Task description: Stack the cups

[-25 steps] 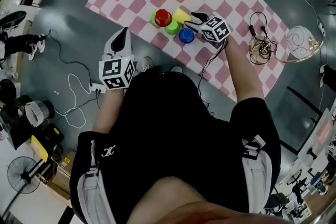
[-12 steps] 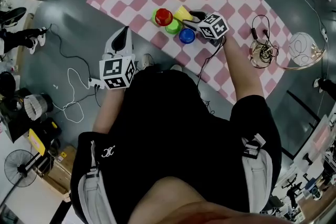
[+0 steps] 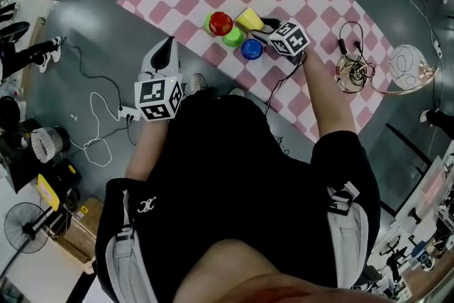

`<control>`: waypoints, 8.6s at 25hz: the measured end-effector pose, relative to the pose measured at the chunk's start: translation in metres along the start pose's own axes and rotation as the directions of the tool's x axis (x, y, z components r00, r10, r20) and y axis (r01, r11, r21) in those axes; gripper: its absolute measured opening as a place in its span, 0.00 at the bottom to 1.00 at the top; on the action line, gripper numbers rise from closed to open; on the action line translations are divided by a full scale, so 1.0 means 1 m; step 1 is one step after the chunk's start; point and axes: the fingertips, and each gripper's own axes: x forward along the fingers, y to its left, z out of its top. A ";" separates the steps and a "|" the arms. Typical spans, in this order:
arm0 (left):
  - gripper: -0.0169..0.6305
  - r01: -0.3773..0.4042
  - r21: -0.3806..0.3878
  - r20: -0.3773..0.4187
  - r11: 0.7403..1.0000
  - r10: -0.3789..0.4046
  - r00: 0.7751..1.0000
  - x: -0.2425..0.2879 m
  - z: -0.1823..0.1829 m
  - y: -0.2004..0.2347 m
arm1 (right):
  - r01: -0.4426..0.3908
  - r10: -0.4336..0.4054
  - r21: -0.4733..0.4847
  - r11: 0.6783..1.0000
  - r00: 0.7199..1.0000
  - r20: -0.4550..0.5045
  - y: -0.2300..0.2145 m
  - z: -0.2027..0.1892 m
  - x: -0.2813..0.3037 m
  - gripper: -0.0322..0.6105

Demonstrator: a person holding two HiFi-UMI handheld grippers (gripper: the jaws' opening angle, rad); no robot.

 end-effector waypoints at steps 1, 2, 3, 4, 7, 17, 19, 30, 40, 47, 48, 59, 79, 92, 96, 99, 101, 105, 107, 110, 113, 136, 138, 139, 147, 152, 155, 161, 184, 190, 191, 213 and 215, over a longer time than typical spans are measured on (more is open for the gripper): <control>0.05 0.005 0.001 0.001 1.000 -0.005 1.000 0.001 0.000 -0.001 | 0.011 -0.011 -0.011 1.000 1.000 0.002 0.000 0.001 -0.005 0.38; 0.05 0.010 0.001 0.002 1.000 -0.010 1.000 0.002 0.001 -0.002 | 0.023 -0.023 -0.019 1.000 1.000 0.008 -0.001 0.002 -0.011 0.38; 0.05 0.016 0.001 0.003 1.000 -0.016 1.000 0.002 0.001 -0.003 | 0.036 -0.036 -0.026 0.999 0.999 0.015 0.000 0.004 -0.017 0.38; 0.05 0.023 0.000 0.004 1.000 -0.023 1.000 0.003 0.002 -0.004 | 0.049 -0.049 -0.034 0.998 0.999 0.023 0.000 0.007 -0.023 0.38; 0.05 0.050 -0.001 0.006 0.999 -0.050 0.999 0.007 0.002 -0.008 | 0.093 -0.090 -0.069 0.993 0.995 0.043 0.003 0.016 -0.043 0.38; 0.05 0.175 0.017 0.002 0.984 -0.176 0.984 0.013 0.002 -0.036 | 0.163 -0.159 -0.047 0.985 0.984 0.081 0.033 0.037 -0.096 0.38; 0.05 0.195 0.019 0.004 0.981 -0.195 0.981 0.012 0.000 -0.039 | 0.164 -0.162 -0.005 0.986 0.982 0.100 0.044 0.040 -0.104 0.38; 0.05 0.335 0.043 -0.005 0.941 -0.335 0.942 -0.002 -0.010 -0.028 | 0.192 -0.304 0.384 0.903 0.917 0.257 0.098 0.053 -0.113 0.38; 0.05 0.494 0.063 -0.011 0.867 -0.494 0.869 -0.002 -0.007 0.018 | 0.103 -0.569 0.807 0.581 0.761 0.313 0.135 0.063 -0.093 0.38; 0.05 0.575 0.076 -0.024 0.814 -0.575 0.818 0.006 -0.010 0.034 | 0.048 -0.655 0.900 0.434 0.703 0.278 0.154 0.064 -0.070 0.38; 0.05 0.582 0.073 -0.025 0.810 -0.582 0.813 0.007 -0.011 0.036 | 0.049 -0.659 0.905 0.423 0.702 0.270 0.155 0.064 -0.069 0.38; 0.05 0.616 0.037 -0.005 0.787 -0.617 0.787 0.011 -0.011 0.040 | 0.341 -0.560 0.774 0.534 0.828 0.021 0.150 0.050 -0.080 0.38; 0.05 0.532 -0.094 0.069 0.841 -0.528 0.847 0.003 -0.032 0.107 | 0.341 -0.017 0.234 0.910 0.597 -0.802 0.118 0.038 -0.079 0.38; 0.05 0.457 -0.167 0.064 0.874 -0.453 0.889 0.003 -0.050 0.142 | 0.197 0.062 0.154 0.968 0.408 -0.911 0.106 0.059 -0.057 0.38; 0.05 0.444 -0.179 0.063 0.878 -0.441 0.896 0.002 -0.053 0.146 | 0.176 0.079 0.156 0.972 0.380 -0.922 0.108 0.062 -0.054 0.38; 0.05 0.439 -0.182 0.064 0.880 -0.435 0.898 0.003 -0.053 0.148 | 0.169 0.064 0.127 0.977 0.340 -0.938 0.105 0.061 -0.058 0.38; 0.05 0.437 -0.183 0.063 0.881 -0.433 0.899 0.004 -0.054 0.148 | 0.169 0.055 0.113 0.979 0.313 -0.948 0.102 0.061 -0.063 0.38; 0.05 0.436 -0.186 0.062 0.880 -0.432 0.900 0.004 -0.053 0.147 | 0.157 0.066 0.116 0.981 0.297 -0.953 0.102 0.058 -0.067 0.38; 0.05 0.437 -0.186 0.061 0.880 -0.434 0.899 0.005 -0.052 0.146 | 0.153 0.070 0.123 0.981 0.312 -0.948 0.102 0.059 -0.065 0.38; 0.05 0.437 -0.187 0.057 0.880 -0.434 0.899 0.006 -0.053 0.147 | 0.158 0.059 0.115 0.981 0.325 -0.944 0.099 0.060 -0.061 0.39; 0.05 0.435 -0.189 0.055 0.880 -0.433 0.900 0.007 -0.054 0.147 | 0.148 0.063 0.113 0.983 0.309 -0.949 0.100 0.059 -0.061 0.38; 0.05 0.538 -0.022 0.092 0.843 -0.534 0.840 0.024 0.015 0.091 | 0.548 -0.544 -0.038 0.836 0.816 -0.197 0.114 0.182 -0.120 0.06; 0.05 0.562 0.021 0.102 0.827 -0.561 0.821 0.024 0.033 0.076 | 0.606 -0.605 0.032 0.795 0.796 -0.039 0.129 0.194 -0.133 0.05; 0.05 0.574 0.042 0.105 0.817 -0.575 0.811 0.023 0.041 0.068 | 0.627 -0.629 0.061 0.777 0.777 0.029 0.137 0.199 -0.139 0.05; 0.05 0.639 0.134 0.104 0.757 -0.652 0.751 0.000 0.068 0.018 | 0.758 -0.781 0.270 0.594 0.463 0.418 0.198 0.210 -0.187 0.05; 0.05 0.656 0.170 0.079 0.735 -0.674 0.734 -0.011 0.061 0.004 | 0.807 -0.879 0.408 0.428 0.267 0.395 0.212 0.179 -0.189 0.05; 0.05 0.659 0.184 0.076 0.730 -0.679 0.730 -0.016 0.062 -0.001 | 0.806 -0.905 0.455 0.377 0.217 0.366 0.213 0.170 -0.192 0.05; 0.05 0.657 0.202 0.087 0.726 -0.682 0.726 -0.024 0.066 -0.009 | 0.796 -0.912 0.488 0.359 0.190 0.363 0.213 0.164 -0.201 0.05; 0.05 0.559 0.207 0.113 0.803 -0.587 0.802 0.009 0.102 -0.030 | 0.697 -0.838 0.487 0.527 0.330 0.434 0.152 0.168 -0.223 0.05; 0.05 0.650 0.214 0.064 0.729 -0.675 0.735 0.043 0.099 -0.005 | 0.721 -0.904 0.553 0.418 0.270 0.332 0.149 0.187 -0.190 0.05; 0.05 0.678 0.220 0.053 0.702 -0.702 0.710 0.051 0.100 -0.001 | 0.730 -0.921 0.567 0.382 0.245 0.305 0.148 0.192 -0.183 0.05; 0.05 0.869 0.271 -0.115 0.414 -0.882 0.457 0.154 0.136 0.140 | 0.641 -0.977 0.739 -0.208 -0.171 -0.127 0.067 0.295 -0.013 0.29; 0.05 0.863 0.268 -0.114 0.428 -0.875 0.470 0.164 0.138 0.152 | 0.619 -0.969 0.746 -0.246 -0.188 -0.163 0.045 0.289 -0.001 0.42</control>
